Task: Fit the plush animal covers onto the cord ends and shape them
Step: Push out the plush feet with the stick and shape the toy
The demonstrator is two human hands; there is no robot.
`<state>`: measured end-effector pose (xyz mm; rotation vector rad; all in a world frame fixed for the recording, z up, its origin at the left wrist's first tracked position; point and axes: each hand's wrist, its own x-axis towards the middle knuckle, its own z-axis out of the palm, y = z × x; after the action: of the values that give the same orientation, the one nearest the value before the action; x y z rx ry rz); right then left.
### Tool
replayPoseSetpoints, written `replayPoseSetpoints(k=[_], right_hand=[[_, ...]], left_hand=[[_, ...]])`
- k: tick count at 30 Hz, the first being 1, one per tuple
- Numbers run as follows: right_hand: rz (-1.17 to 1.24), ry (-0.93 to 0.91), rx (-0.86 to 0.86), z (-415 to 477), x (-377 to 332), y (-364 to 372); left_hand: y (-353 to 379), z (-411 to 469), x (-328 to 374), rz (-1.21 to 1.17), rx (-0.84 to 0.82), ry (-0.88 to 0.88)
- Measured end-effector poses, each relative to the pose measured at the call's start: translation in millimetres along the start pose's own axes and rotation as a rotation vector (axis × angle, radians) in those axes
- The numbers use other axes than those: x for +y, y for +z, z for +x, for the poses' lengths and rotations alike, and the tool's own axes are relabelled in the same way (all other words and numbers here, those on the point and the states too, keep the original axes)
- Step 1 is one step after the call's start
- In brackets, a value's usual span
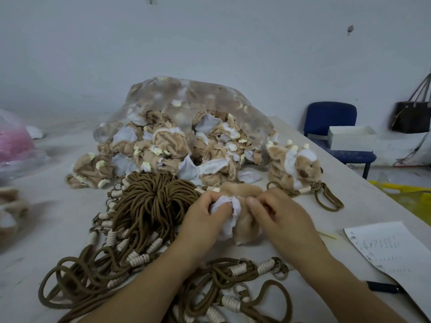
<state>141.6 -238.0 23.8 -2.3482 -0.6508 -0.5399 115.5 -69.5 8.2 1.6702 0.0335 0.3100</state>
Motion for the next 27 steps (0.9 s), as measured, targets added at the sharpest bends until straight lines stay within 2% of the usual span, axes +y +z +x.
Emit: replayPoseSetpoints(k=[2,5,9,13,17,20,27], right_hand=[[0.087,0.055,-0.095,0,-3,7],[0.364,0.141,-0.147,0,-3,10],[0.489,0.172,-0.174,-1,-1,9],[0.47,0.118,-0.163,-1,-4,8],[0.397,0.001,-0.168,-4,-10,8],[0.359,-0.079,-0.2,-7,-15,14],[0.414,0.025,-0.221,-6,-8,16]], left_hand=[[2,-1,-3,0.0,-0.033,0.003],[3,-2,-5,-0.014,-0.093,0.007],[3,-2,-6,-0.013,-0.107,0.015],[5,-1,-5,0.029,-0.071,0.015],[4,2,-9,0.198,0.063,0.055],[0,5,-10,0.183,0.144,0.038],[2,-1,-5,0.133,0.102,0.043]])
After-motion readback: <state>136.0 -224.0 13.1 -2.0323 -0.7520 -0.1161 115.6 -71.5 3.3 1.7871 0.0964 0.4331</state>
